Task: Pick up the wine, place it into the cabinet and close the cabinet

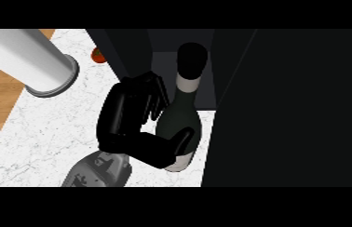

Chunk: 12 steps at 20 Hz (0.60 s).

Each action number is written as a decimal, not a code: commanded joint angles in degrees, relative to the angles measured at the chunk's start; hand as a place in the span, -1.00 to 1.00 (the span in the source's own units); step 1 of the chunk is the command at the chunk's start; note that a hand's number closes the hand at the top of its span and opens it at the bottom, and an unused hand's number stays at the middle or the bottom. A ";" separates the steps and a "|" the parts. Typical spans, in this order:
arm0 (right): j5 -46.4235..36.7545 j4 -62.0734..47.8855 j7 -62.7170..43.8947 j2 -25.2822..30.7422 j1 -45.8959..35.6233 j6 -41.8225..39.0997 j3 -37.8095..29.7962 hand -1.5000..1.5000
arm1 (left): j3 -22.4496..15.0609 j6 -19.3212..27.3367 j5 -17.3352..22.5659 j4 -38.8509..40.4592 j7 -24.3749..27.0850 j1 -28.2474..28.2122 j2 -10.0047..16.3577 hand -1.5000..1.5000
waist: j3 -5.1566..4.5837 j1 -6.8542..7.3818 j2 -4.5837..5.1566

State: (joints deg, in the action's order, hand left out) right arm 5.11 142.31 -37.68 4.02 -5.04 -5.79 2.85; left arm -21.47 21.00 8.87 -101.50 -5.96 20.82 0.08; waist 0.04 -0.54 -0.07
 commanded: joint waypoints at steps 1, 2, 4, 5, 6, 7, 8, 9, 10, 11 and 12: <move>3.67 7.51 -2.10 -1.22 2.81 0.31 1.70 -1.00 | -1.77 6.93 -0.88 4.70 0.22 6.60 -0.08 1.00 | -0.02 -0.36 -0.01; 5.00 3.21 -3.95 0.29 -2.77 1.02 -1.24 -1.00 | -5.97 9.62 -1.10 3.27 -0.53 5.98 -0.08 1.00 | -0.03 0.08 0.02; 2.03 4.54 -0.70 -1.42 1.81 -0.51 3.17 -1.00 | -7.73 13.02 -0.36 5.80 0.15 8.73 -0.08 1.00 | -0.03 -0.16 0.01; 3.30 2.97 0.88 -1.18 1.65 -0.41 0.20 -1.00 | -4.83 10.54 -0.24 7.29 0.99 7.80 -0.08 1.00 | -0.03 0.07 0.05; 8.40 6.36 0.13 0.88 4.62 -2.71 -3.39 -1.00 | -1.60 8.97 2.96 11.32 2.54 10.25 -0.08 1.00 | 0.00 -0.49 0.11; 8.53 8.02 -0.55 0.45 4.94 -2.51 -2.73 -1.00 | -2.97 9.78 0.94 9.28 3.63 7.56 -0.08 1.00 | -0.01 -0.30 0.02; 6.97 7.62 -0.47 -0.03 5.73 -2.18 -2.30 -1.00 | -3.74 9.62 -1.73 5.98 -0.05 7.35 -0.08 1.00 | -0.01 0.06 -0.06; 6.17 7.82 -4.66 0.36 1.34 -0.43 -1.30 -1.00 | -4.02 10.86 -2.75 7.65 0.34 8.60 -0.08 1.00 | -0.04 0.10 -0.05; 3.50 8.87 -5.31 -0.63 1.89 0.19 1.76 -1.00 | -5.05 12.24 -0.19 12.77 4.33 10.35 -0.08 1.00 | -0.06 -0.34 0.03; 7.49 8.22 -4.50 0.79 1.81 -0.90 -2.35 -1.00 | -2.19 9.25 0.33 12.60 4.93 10.13 -0.08 1.00 | -0.04 -0.18 0.05; 6.89 7.34 -2.38 0.23 3.41 -1.75 -1.59 -1.00 | -0.78 10.97 -0.47 13.28 1.52 14.16 -0.08 1.00 | -0.01 -0.24 0.02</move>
State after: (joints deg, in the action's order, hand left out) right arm 5.84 142.70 -37.81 4.04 -4.03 -7.12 2.44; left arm -24.38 30.97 8.47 -91.53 -3.79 30.54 0.02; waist 0.01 -0.71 -0.05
